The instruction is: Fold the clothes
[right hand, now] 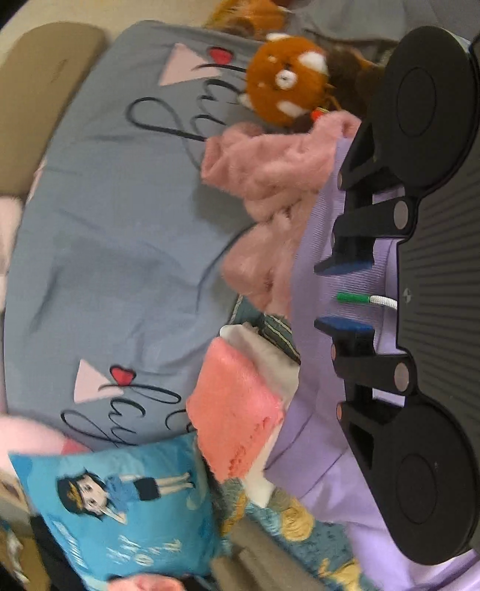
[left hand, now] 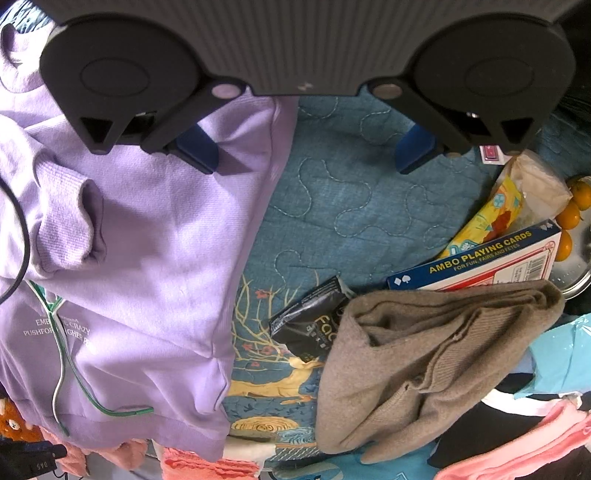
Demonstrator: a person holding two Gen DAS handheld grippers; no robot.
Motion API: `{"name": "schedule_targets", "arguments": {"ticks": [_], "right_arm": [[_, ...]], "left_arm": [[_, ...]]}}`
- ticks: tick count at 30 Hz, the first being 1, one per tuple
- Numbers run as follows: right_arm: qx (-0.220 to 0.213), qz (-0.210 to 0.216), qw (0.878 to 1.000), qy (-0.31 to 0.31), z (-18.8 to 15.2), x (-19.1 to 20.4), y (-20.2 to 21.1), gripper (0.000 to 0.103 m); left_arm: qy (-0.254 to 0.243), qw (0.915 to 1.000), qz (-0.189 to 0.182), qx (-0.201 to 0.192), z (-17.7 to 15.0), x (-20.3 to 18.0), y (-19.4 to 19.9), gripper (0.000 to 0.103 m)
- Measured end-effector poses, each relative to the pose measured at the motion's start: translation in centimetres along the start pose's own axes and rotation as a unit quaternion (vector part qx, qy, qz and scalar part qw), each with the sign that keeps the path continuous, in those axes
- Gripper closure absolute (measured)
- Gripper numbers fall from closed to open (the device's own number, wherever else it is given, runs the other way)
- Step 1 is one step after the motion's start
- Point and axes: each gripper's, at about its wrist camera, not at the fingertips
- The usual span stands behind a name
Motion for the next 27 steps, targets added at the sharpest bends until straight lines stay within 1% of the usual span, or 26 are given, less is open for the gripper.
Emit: {"name": "schedule_targets", "arguments": {"ticks": [1,3,4,6,8,9,11,12,14,15,16,18,19,20,21,22,23,25,26,27], "right_arm": [[0.002,-0.006,1.000,0.014,-0.1,0.4,-0.2,0.061],[0.007,-0.013,0.999,0.038,-0.5,1.2,-0.5,0.061],[0.010,-0.005,0.999,0.047,-0.6,1.5,-0.8,0.061],[0.012,0.025,0.997,0.075,-0.7,2.4,-1.2,0.060],[0.008,0.048,0.990,0.130,-0.5,3.8,-1.6,0.059],[0.005,0.058,0.985,0.164,-0.3,4.6,-1.9,0.059],[0.008,0.085,0.969,0.231,0.4,5.6,-2.9,0.060],[0.015,0.098,0.960,0.260,0.8,5.9,-3.5,0.059],[0.046,0.105,0.945,0.307,1.9,6.1,-5.2,0.059],[0.072,0.108,0.939,0.319,2.3,6.0,-6.0,0.054],[0.100,0.111,0.933,0.327,2.6,6.0,-6.8,0.053],[0.141,0.120,0.924,0.335,2.8,5.6,-8.0,0.053],[0.153,0.126,0.922,0.333,2.9,5.4,-8.4,0.059],[0.160,0.135,0.923,0.323,3.0,5.2,-8.5,0.070],[0.163,0.140,0.926,0.310,3.2,5.0,-8.5,0.093],[0.165,0.144,0.929,0.297,3.3,5.0,-8.5,0.093],[0.157,0.147,0.931,0.294,3.4,5.0,-8.2,0.094],[0.114,0.142,0.937,0.297,3.6,5.2,-7.3,0.095],[0.096,0.136,0.943,0.289,3.9,5.1,-7.1,0.095],[0.095,0.124,0.949,0.272,4.0,5.1,-7.5,0.095]], "left_arm": [[0.000,1.0000,0.000,0.000,0.0,0.0,0.0,0.000],[0.001,1.0000,-0.001,0.000,0.0,0.0,0.0,0.000],[0.002,1.0000,-0.002,0.001,0.0,0.1,0.0,0.000],[0.002,1.0000,-0.002,0.001,0.0,0.1,-0.1,0.000],[0.003,1.0000,-0.002,0.001,0.0,0.1,-0.1,0.000],[0.003,1.0000,-0.002,0.001,0.0,0.1,-0.1,0.000],[0.004,1.0000,-0.003,0.002,0.0,0.1,-0.1,0.000],[0.004,1.0000,-0.003,0.002,0.1,0.1,-0.1,0.000],[0.005,1.0000,-0.001,0.003,0.1,0.0,-0.2,0.000],[0.003,1.0000,0.000,0.003,0.2,-0.1,-0.2,0.000],[0.001,1.0000,0.001,0.003,0.2,-0.2,-0.2,0.000],[-0.004,1.0000,0.004,0.002,0.3,-0.4,-0.3,0.000],[-0.005,1.0000,0.005,0.002,0.4,-0.5,-0.3,0.000],[-0.006,1.0000,0.005,0.002,0.4,-0.5,-0.3,0.000],[-0.005,1.0000,0.005,0.002,0.4,-0.5,-0.4,0.000],[-0.005,1.0000,0.004,0.003,0.4,-0.5,-0.4,0.000],[-0.004,1.0000,0.004,0.003,0.5,-0.5,-0.4,0.000],[-0.003,1.0000,0.003,0.004,0.5,-0.5,-0.4,0.000],[-0.003,1.0000,0.003,0.004,0.5,-0.6,-0.4,0.000],[-0.004,1.0000,0.004,0.003,0.5,-0.6,-0.4,0.000]]}}
Point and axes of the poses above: each gripper's, at about its wrist camera, not at the fingertips, and y roughly against the way its jaws point, x to its left, z to its top, and after that the axes turned 1 degree about -z, right-handed
